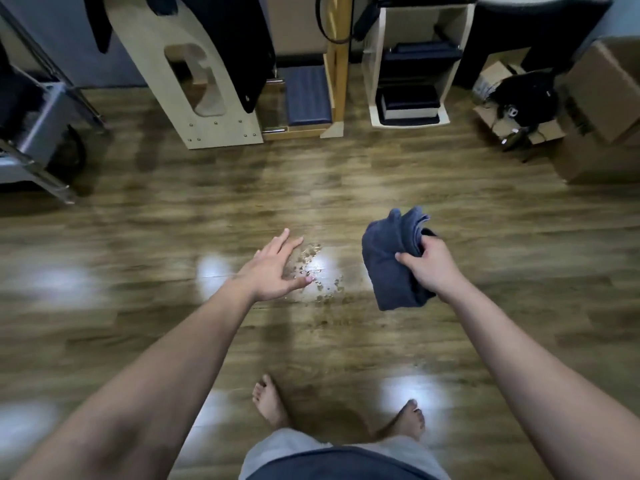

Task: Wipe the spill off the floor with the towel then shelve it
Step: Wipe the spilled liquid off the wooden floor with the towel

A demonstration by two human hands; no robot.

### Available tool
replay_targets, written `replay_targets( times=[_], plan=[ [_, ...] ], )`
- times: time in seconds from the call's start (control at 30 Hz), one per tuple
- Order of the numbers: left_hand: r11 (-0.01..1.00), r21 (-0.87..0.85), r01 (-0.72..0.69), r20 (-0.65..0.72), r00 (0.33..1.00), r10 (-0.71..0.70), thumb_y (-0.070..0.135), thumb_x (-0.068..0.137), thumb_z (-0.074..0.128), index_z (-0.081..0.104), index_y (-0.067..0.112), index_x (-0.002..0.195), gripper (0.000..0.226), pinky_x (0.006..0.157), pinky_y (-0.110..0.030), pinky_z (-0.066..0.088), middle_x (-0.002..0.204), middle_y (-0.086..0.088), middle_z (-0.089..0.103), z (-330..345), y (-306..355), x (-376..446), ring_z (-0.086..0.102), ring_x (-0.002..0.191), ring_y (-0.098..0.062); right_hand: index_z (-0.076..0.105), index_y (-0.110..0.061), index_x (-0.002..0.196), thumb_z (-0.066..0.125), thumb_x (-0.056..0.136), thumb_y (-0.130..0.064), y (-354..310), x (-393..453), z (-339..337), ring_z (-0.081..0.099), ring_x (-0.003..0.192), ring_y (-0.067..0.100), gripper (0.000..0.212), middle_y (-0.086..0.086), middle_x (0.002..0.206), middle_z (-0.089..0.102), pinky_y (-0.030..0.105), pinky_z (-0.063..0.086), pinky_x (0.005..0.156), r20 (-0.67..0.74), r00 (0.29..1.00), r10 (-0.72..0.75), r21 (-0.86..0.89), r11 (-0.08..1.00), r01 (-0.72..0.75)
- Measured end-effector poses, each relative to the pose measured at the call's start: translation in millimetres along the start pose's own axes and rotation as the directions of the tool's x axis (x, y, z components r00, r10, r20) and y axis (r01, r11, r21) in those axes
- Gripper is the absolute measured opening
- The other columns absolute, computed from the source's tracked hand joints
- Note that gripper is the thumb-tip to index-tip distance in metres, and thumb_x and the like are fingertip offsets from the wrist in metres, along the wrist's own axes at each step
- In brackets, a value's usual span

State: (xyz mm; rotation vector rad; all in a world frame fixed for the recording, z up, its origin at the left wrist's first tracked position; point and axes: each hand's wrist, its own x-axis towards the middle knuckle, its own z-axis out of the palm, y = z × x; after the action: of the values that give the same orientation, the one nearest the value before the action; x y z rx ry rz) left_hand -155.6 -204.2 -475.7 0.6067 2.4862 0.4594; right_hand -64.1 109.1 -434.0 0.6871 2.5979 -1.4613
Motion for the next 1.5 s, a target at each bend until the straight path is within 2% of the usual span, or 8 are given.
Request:
replay_targets(
  times=[0.2,0.47,0.67,0.87,0.97,1.1,1.33,1.5],
  plan=[
    [0.997,0.069,-0.034,0.089,0.996,0.028,0.104,0.059,0.029,0.006,0.04,0.159,0.12,0.123,-0.056,0.018,0.169,0.007,-0.012,-35,-105,-2,0.007,0.156,-0.029,0.064,-0.008,0.087,0.071,0.087,-0.008,-21,-9,97,0.063,0.084,0.025,0.007,0.001,0.081,0.066,0.03,0.041,0.071,-0.025,0.992,0.122,-0.053,0.991,-0.123],
    [0.992,0.099,-0.079,0.167,0.984,0.062,0.076,0.083,0.057,0.004,0.04,0.159,0.099,0.122,-0.057,0.021,0.169,0.007,-0.011,-53,-172,5,0.011,0.155,-0.029,0.065,-0.006,0.088,0.071,0.087,-0.007,-41,-12,167,0.06,0.077,0.016,0.006,-0.001,0.081,0.065,0.028,0.042,0.068,-0.025,0.985,0.173,-0.022,0.985,-0.174],
    [0.986,0.139,-0.092,0.178,0.982,0.067,0.07,0.086,0.06,0.011,0.037,0.159,0.094,0.12,-0.053,0.026,0.169,0.007,-0.007,-59,-197,-1,0.014,0.154,-0.025,0.061,-0.008,0.084,0.069,0.088,-0.002,-60,5,200,0.053,0.069,-0.001,0.01,-0.009,0.074,0.061,0.005,0.037,0.054,-0.02,0.99,0.139,-0.003,0.99,-0.139],
    [0.969,0.24,-0.066,0.142,0.989,0.032,0.051,0.096,0.056,0.033,0.031,0.154,0.066,0.118,-0.042,0.032,0.169,0.008,0.008,-61,-235,11,0.019,0.153,-0.026,0.068,0.0,0.088,0.073,0.086,-0.006,-68,8,239,0.063,0.075,0.018,0.008,0.006,0.081,0.07,0.028,0.047,0.065,-0.044,0.979,0.197,0.026,0.98,-0.196],
    [0.957,0.263,-0.121,0.195,0.978,0.07,0.047,0.097,0.055,0.034,0.028,0.153,0.063,0.117,-0.038,0.033,0.166,0.004,0.021,-58,-257,28,0.025,0.15,-0.022,0.068,-0.002,0.086,0.073,0.086,-0.008,-67,1,262,0.063,0.072,0.016,0.008,0.006,0.08,0.071,0.021,0.046,0.06,-0.069,0.962,0.264,0.041,0.964,-0.262],
    [0.911,0.334,-0.243,0.239,0.956,0.167,0.049,0.097,0.05,0.031,0.028,0.154,0.063,0.114,-0.044,0.038,0.166,0.006,0.021,-44,-287,63,0.026,0.149,-0.021,0.063,-0.018,0.074,0.073,0.086,-0.011,-53,-9,299,0.063,0.067,0.011,0.018,-0.005,0.07,0.069,0.028,0.044,0.057,-0.152,0.924,0.351,0.066,0.936,-0.345],
    [0.907,0.267,-0.326,0.463,0.869,0.176,0.049,0.094,0.05,0.038,0.03,0.151,0.062,0.116,-0.04,0.035,0.162,0.003,0.031,59,-338,130,0.033,0.147,-0.027,0.064,-0.015,0.074,0.075,0.086,-0.014,21,-10,374,0.067,0.073,0.02,0.016,-0.003,0.072,0.069,0.035,0.049,0.066,-0.335,0.789,0.515,0.26,0.855,-0.448],
    [0.882,0.346,-0.319,0.497,0.86,0.117,0.06,0.089,0.061,0.026,0.029,0.157,0.082,0.121,-0.05,0.023,0.167,0.004,0.018,225,-382,218,0.021,0.152,-0.026,0.066,-0.005,0.078,0.076,0.086,-0.015,163,17,463,0.069,0.076,0.032,0.016,0.008,0.074,0.072,0.047,0.057,0.07,-0.439,0.716,0.542,0.323,0.839,-0.437]
  ],
)
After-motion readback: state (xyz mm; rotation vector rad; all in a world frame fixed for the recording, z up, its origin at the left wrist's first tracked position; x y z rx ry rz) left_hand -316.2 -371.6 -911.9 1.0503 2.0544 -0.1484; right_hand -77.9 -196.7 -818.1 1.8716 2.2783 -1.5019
